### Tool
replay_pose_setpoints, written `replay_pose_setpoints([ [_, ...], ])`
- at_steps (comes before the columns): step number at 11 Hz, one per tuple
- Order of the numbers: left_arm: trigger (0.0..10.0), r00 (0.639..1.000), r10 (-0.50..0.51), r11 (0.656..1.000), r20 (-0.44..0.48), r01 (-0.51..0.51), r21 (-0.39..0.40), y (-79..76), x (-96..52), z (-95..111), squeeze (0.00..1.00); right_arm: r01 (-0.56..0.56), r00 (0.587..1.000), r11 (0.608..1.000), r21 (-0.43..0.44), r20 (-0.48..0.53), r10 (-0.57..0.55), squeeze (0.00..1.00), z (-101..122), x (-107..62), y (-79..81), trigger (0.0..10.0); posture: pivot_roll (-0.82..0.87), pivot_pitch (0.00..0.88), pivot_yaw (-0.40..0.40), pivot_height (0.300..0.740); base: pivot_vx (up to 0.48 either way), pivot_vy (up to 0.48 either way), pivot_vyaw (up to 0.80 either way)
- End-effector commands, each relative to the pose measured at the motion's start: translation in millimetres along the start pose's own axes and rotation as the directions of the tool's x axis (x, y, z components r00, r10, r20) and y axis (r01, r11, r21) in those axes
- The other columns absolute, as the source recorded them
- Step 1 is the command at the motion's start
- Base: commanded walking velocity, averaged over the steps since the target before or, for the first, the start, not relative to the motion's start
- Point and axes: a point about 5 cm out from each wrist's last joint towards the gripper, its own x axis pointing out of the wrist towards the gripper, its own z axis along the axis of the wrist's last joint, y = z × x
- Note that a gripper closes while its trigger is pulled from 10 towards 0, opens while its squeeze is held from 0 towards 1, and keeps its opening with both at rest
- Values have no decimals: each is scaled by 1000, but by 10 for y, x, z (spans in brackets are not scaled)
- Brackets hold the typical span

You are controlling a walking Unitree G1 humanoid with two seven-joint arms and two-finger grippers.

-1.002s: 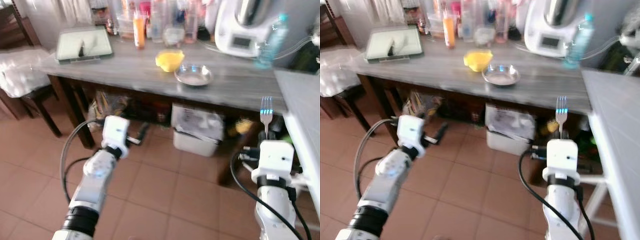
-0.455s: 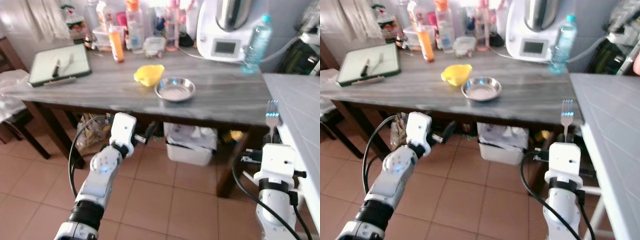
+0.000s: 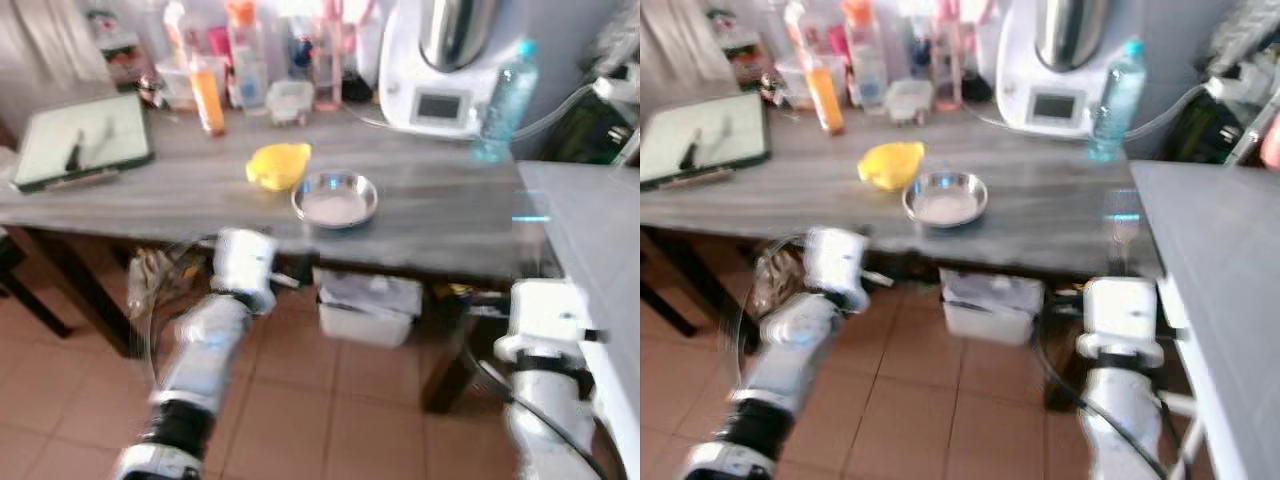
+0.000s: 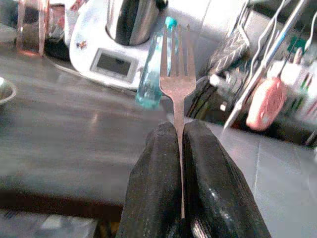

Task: Setting the table

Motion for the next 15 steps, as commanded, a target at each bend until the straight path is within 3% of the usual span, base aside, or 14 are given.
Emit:
replay_pose_setpoints([
  [1,10000,999,45,999,4,-45,23,139,-52,9,0,-22,999,999,25,27,22,0,74,23,50,10000,83,47,-3,740,379,0,0],
  [6,10000,998,61,998,-12,-61,29,171,-88,-36,0,-35,999,999,28,26,35,0,73,25,76,10000,86,40,-5,740,361,0,0],
  [11,10000,992,116,993,-41,-116,-5,228,-59,-47,0,-29,999,999,39,23,28,0,65,32,105,10000,92,40,7,740,0,0,0],
  [15,10000,992,111,994,-53,-111,-5,217,-30,-50,0,-17,1000,999,38,21,17,0,60,26,90,10000,85,39,14,740,0,293,0],
])
